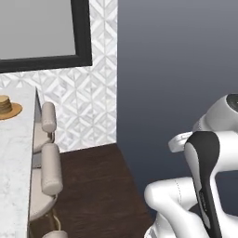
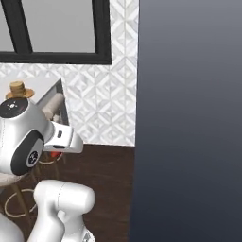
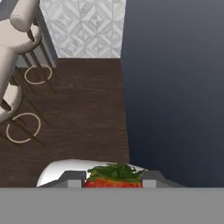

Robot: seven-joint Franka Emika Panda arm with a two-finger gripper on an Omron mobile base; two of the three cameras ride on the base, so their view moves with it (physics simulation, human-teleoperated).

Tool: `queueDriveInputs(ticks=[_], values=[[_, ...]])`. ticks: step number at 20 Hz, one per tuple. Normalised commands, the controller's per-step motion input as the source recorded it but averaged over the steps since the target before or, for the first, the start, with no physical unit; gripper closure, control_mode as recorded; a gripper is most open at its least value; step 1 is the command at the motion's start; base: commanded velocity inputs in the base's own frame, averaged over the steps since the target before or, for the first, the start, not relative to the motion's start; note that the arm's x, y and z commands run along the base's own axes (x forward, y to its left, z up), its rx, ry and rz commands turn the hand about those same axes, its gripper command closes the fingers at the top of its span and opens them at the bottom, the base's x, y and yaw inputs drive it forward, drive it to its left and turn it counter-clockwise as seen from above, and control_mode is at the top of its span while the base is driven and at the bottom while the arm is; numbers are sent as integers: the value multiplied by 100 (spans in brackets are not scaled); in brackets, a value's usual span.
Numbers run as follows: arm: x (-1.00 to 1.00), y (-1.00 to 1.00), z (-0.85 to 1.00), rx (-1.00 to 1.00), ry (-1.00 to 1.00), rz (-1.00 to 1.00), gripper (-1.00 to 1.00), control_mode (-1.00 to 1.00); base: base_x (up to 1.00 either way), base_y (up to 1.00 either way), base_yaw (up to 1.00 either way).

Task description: Take the strawberry from the fridge and place it on top of the pancake, located on the dining counter.

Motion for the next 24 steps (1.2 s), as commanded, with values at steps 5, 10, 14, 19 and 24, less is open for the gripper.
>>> queueDriveInputs(ticks=[5,10,14,19,24], values=[[0,0,0,0,0,0,100,100,100,-2,17],[0,0,0,0,0,0,100,100,100,-23,39],[0,0,0,0,0,0,100,100,100,-35,66],[0,0,0,0,0,0,100,100,100,-38,75],[0,0,0,0,0,0,100,100,86,-40,82]])
